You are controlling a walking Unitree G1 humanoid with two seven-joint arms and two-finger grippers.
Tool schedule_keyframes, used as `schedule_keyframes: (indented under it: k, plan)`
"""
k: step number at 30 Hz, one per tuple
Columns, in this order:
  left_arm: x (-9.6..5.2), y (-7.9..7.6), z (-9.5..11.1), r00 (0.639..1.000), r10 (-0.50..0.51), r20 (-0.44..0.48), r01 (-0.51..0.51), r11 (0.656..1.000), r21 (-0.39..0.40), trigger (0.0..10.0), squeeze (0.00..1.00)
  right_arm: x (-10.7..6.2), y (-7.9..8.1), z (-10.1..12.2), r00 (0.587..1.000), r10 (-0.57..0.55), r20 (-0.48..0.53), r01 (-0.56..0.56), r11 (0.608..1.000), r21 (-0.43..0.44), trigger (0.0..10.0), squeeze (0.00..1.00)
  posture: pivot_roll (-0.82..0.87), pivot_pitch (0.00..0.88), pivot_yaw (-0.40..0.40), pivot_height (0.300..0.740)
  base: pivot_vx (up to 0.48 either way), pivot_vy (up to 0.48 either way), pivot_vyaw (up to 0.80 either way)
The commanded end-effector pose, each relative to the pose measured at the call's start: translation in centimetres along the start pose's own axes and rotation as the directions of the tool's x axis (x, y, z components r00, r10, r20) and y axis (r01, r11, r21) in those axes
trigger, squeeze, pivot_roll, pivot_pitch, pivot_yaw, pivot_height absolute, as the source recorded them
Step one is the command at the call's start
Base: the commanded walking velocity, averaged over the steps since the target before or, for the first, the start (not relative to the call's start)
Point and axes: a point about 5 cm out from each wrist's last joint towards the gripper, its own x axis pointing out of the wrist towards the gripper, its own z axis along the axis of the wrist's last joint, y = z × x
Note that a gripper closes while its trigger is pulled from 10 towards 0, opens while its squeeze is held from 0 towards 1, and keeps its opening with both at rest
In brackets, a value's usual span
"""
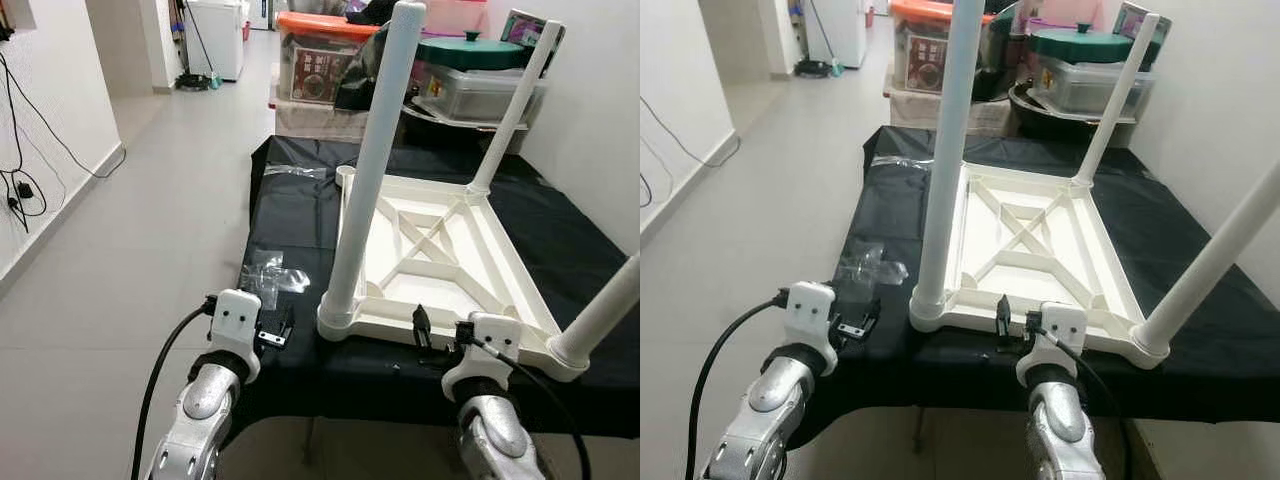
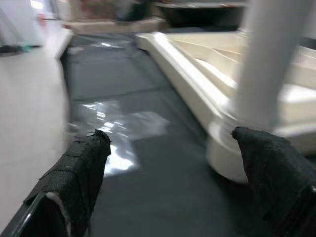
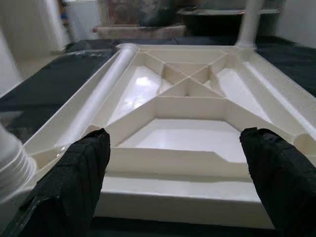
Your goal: Building children table
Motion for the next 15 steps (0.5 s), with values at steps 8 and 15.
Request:
schedule_keyframes:
  k: [8, 15]
  plan:
    - [-1.8, -2.2, -1.5, 0.975, -0.212, -0.067, 0.211, 0.977, -0.030, 10.0, 0.00, 1.7, -0.4, 0.9, 0.907, 0.413, -0.085, -0.415, 0.910, 0.000, 10.0, 1.00, 0.11, 0.000, -0.100, 0.740, 0.000, 0.000, 0.00]
    - [-2.2, -2.9, -1.5, 0.958, -0.280, -0.070, 0.274, 0.959, -0.076, 10.0, 0.00, 2.3, -0.3, 1.7, 0.819, 0.560, -0.123, -0.568, 0.822, -0.045, 10.0, 0.91, 0.11, 0.000, -0.108, 0.740, 0.000, 0.000, 0.00]
